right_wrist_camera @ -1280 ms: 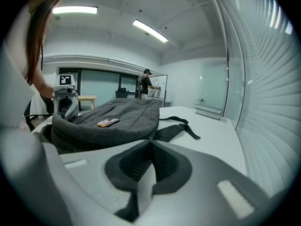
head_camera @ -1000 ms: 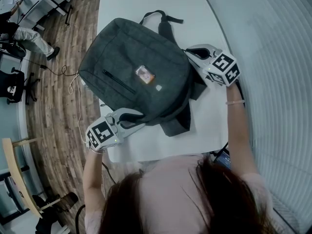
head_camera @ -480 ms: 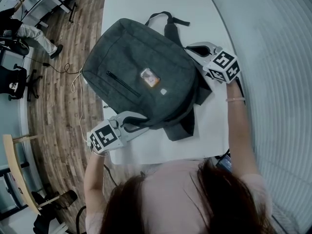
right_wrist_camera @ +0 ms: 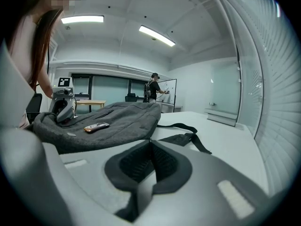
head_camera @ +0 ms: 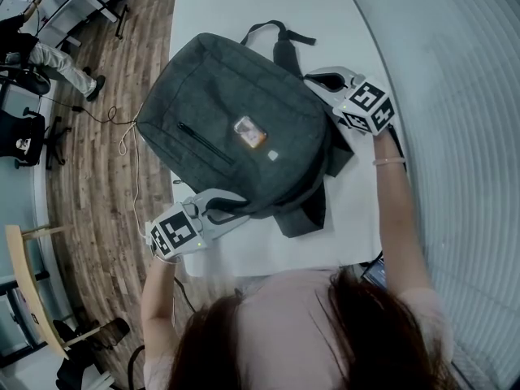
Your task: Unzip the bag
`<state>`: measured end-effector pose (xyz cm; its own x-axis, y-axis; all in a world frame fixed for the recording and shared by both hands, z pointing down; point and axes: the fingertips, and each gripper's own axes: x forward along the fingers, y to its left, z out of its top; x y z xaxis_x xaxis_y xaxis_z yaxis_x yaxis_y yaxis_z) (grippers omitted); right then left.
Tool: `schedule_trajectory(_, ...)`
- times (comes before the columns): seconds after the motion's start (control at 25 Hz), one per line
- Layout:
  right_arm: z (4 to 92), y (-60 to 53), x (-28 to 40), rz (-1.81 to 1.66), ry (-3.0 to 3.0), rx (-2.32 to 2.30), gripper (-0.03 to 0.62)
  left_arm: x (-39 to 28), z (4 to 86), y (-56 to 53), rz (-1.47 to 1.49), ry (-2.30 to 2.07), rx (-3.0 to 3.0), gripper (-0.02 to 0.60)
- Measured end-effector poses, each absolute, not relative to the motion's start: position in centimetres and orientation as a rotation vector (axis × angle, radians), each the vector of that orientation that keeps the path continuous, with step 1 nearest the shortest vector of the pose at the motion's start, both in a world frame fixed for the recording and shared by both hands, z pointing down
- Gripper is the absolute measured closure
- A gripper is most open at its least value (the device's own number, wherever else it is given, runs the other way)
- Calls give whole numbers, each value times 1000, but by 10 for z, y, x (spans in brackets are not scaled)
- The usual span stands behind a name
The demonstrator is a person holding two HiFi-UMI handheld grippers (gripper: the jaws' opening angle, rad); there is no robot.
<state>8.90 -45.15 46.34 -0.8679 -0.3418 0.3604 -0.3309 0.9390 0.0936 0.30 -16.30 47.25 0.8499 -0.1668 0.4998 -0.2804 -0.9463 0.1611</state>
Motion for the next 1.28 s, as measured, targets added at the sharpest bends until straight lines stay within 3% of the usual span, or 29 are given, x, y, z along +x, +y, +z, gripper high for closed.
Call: schedule_trajectory(1.28, 461, -468, 69, -1, -2693, 461, 568, 8, 471, -162, 721, -398, 2782, 492)
